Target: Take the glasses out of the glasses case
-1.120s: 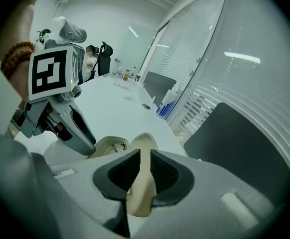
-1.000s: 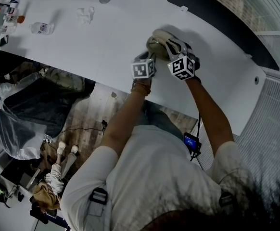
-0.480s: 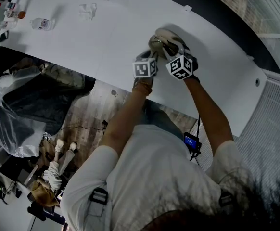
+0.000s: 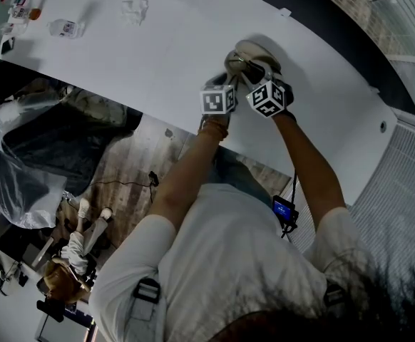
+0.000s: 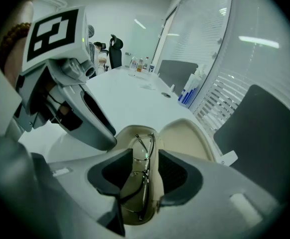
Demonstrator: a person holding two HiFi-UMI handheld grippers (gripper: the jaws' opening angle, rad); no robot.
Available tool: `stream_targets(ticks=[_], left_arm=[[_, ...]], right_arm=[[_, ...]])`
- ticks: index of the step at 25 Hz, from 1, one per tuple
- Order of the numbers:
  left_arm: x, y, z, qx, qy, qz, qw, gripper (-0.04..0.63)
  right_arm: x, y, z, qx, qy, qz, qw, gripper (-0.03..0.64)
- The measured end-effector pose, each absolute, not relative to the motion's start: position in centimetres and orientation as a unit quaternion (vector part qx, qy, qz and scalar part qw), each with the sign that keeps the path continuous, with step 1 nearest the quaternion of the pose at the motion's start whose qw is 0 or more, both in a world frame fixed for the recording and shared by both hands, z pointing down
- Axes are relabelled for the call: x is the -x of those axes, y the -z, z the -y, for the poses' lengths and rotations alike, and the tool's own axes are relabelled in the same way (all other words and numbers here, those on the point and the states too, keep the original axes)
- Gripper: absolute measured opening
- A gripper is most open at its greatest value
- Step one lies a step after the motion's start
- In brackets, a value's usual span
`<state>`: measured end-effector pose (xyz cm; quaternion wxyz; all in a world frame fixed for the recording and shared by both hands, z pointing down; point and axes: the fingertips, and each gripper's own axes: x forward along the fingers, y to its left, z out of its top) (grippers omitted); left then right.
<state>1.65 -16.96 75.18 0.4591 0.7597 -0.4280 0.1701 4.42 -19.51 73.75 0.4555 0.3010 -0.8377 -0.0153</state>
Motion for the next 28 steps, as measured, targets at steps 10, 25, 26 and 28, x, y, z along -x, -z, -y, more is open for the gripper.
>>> stream_targets(ticks=[10,25,26,28], left_arm=[[-1.8,-75.0,17.1,-0.76,-0.165,0.428,0.461,0.146],[-1.7,-75.0,17.1,-0.762,-0.162,0.426,0.461,0.147],[-1.7,-75.0,17.1,-0.762,-0.162,0.426,0.461,0.147],[-1.7,-75.0,17.1,-0.761,-0.162,0.426,0.461,0.146]], right_arm=[[-4.9,-75.6,19.7,-0.285,0.006,0.833,0.474,0.169],[-4.4,-76.0,19.3,-0.268,-0.016,0.841,0.469,0.12],[-4.4,-75.9,19.4,-0.266,-0.018,0.842,0.469,0.118],[-4.4,-75.9,19.4,-0.266,-0.019,0.842,0.469,0.118]])
